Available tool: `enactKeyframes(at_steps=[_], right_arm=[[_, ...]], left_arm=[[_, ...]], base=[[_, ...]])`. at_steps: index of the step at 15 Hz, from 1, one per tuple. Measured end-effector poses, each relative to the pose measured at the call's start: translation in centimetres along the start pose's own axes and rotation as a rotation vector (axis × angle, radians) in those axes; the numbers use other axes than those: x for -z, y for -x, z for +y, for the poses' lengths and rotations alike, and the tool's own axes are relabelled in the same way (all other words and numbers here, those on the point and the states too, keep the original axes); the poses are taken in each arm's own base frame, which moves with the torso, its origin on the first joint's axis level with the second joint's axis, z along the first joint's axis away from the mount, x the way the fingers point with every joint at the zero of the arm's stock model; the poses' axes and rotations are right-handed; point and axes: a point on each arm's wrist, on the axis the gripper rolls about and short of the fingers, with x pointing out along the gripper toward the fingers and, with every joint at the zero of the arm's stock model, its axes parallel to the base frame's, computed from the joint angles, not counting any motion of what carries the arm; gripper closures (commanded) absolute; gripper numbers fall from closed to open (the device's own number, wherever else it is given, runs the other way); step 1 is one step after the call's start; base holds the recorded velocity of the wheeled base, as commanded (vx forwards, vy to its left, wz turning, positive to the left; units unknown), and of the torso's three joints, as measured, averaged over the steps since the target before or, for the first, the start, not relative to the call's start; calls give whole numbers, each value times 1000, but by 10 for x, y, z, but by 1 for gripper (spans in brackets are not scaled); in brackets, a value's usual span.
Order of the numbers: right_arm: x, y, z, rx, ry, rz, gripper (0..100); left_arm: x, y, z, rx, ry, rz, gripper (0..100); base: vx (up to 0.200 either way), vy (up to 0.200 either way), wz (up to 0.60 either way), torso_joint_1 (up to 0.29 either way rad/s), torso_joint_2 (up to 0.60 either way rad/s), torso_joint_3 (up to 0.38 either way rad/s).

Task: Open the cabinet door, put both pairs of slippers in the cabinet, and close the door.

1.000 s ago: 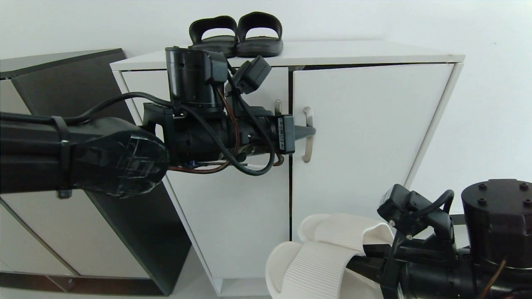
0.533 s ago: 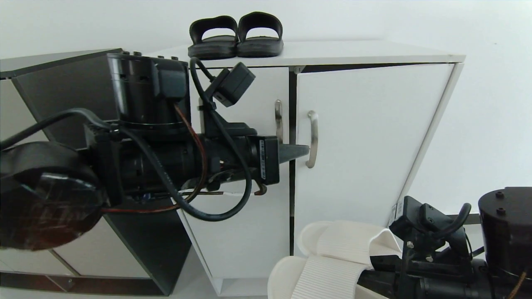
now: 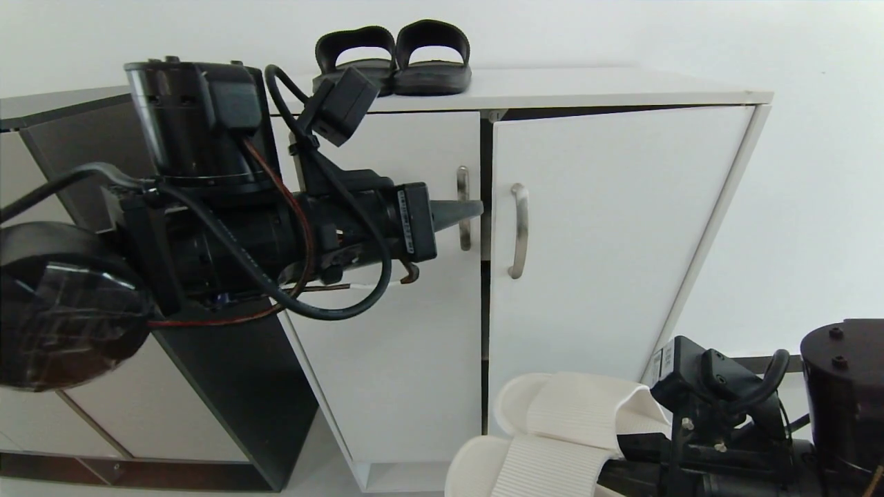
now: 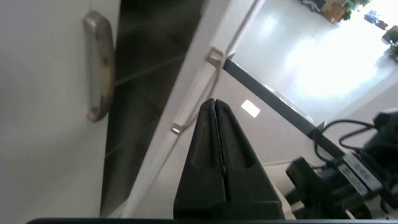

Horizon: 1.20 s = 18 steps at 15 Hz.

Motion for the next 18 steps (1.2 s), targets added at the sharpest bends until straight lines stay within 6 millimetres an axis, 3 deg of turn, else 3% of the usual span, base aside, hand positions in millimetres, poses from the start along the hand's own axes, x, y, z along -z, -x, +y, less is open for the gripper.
enactKeyframes(at_steps=[8, 13, 18], right_arm=[[0, 0, 1, -5, 3, 0, 100], [1, -1, 3, -12, 5, 9, 100], [8, -2, 16, -63, 25, 36, 100]], left_arm=[[-7, -41, 14, -35, 17, -28, 100], [-7, -44, 19, -46, 46, -28, 100], [-3, -46, 16, -75, 45, -29, 100]], base=[[0, 0, 0, 0, 0, 0], [0, 0, 0, 0, 0, 0], [-200, 0, 0, 3, 6, 0]])
